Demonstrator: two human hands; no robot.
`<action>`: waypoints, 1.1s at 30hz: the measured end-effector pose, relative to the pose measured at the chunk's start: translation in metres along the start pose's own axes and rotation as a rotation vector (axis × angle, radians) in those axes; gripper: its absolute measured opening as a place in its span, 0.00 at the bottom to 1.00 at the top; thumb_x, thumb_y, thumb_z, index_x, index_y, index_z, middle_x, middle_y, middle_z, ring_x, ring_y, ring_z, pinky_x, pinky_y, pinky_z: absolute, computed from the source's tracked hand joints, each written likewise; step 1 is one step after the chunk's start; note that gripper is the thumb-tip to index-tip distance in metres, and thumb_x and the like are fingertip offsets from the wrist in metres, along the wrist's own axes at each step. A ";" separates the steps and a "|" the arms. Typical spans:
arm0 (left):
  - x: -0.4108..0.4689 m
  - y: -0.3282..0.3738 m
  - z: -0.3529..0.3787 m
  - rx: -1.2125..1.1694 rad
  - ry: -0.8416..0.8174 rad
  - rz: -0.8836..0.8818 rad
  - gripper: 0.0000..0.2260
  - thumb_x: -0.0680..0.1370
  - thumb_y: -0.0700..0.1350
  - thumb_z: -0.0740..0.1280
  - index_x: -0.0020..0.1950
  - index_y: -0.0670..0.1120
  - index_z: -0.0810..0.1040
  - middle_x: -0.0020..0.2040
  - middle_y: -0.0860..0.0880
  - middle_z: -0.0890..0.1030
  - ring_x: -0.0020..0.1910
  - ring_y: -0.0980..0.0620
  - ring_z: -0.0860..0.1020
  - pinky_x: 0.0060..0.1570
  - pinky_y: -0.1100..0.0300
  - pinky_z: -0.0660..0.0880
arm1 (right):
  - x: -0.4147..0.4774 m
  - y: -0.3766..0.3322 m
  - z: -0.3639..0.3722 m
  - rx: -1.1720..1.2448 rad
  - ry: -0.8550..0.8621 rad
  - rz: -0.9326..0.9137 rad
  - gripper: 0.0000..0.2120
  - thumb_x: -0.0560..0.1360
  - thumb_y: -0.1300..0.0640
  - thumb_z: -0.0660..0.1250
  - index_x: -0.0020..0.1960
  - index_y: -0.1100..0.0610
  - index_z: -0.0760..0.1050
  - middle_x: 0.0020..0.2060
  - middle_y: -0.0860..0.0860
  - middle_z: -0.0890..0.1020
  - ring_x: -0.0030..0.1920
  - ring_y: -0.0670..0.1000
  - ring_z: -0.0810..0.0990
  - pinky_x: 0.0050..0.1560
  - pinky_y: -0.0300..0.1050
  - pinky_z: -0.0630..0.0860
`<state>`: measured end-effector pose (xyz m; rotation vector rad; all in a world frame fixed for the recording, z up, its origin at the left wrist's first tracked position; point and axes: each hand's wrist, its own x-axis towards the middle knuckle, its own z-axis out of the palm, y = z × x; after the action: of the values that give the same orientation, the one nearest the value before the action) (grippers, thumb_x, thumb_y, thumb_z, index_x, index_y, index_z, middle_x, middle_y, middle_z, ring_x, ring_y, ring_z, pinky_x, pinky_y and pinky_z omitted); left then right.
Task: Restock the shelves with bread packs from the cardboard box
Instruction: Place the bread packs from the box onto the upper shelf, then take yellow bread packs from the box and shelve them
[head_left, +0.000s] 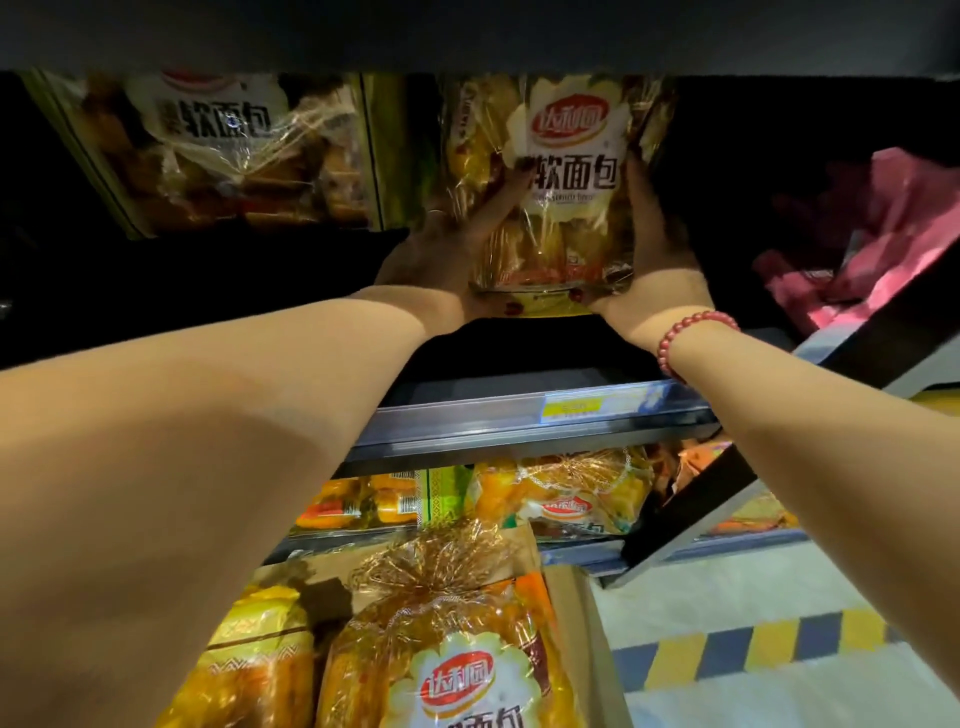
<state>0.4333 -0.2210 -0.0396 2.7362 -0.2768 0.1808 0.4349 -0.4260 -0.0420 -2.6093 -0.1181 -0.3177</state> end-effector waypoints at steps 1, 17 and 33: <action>-0.001 0.001 -0.002 0.020 0.000 -0.004 0.51 0.71 0.54 0.76 0.71 0.73 0.34 0.79 0.39 0.51 0.75 0.32 0.58 0.70 0.35 0.62 | 0.000 -0.002 0.000 -0.010 -0.015 0.009 0.50 0.67 0.51 0.75 0.76 0.39 0.43 0.72 0.58 0.60 0.68 0.64 0.65 0.65 0.59 0.67; -0.168 0.001 -0.078 0.003 0.040 -0.040 0.36 0.74 0.54 0.72 0.78 0.53 0.59 0.76 0.42 0.61 0.75 0.41 0.60 0.70 0.48 0.64 | -0.144 -0.075 -0.046 -0.041 -0.047 -0.259 0.37 0.72 0.44 0.69 0.74 0.53 0.57 0.67 0.55 0.68 0.67 0.57 0.67 0.65 0.54 0.68; -0.427 -0.048 -0.102 -0.187 0.020 -0.505 0.31 0.73 0.51 0.74 0.74 0.50 0.68 0.72 0.43 0.68 0.73 0.43 0.63 0.69 0.49 0.63 | -0.351 -0.133 -0.013 0.133 -0.356 -0.225 0.32 0.72 0.44 0.69 0.72 0.48 0.61 0.67 0.50 0.67 0.69 0.51 0.64 0.66 0.44 0.64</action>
<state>0.0193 -0.0666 -0.0328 2.5202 0.3836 0.0400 0.0729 -0.3258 -0.0542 -2.4971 -0.5378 0.0799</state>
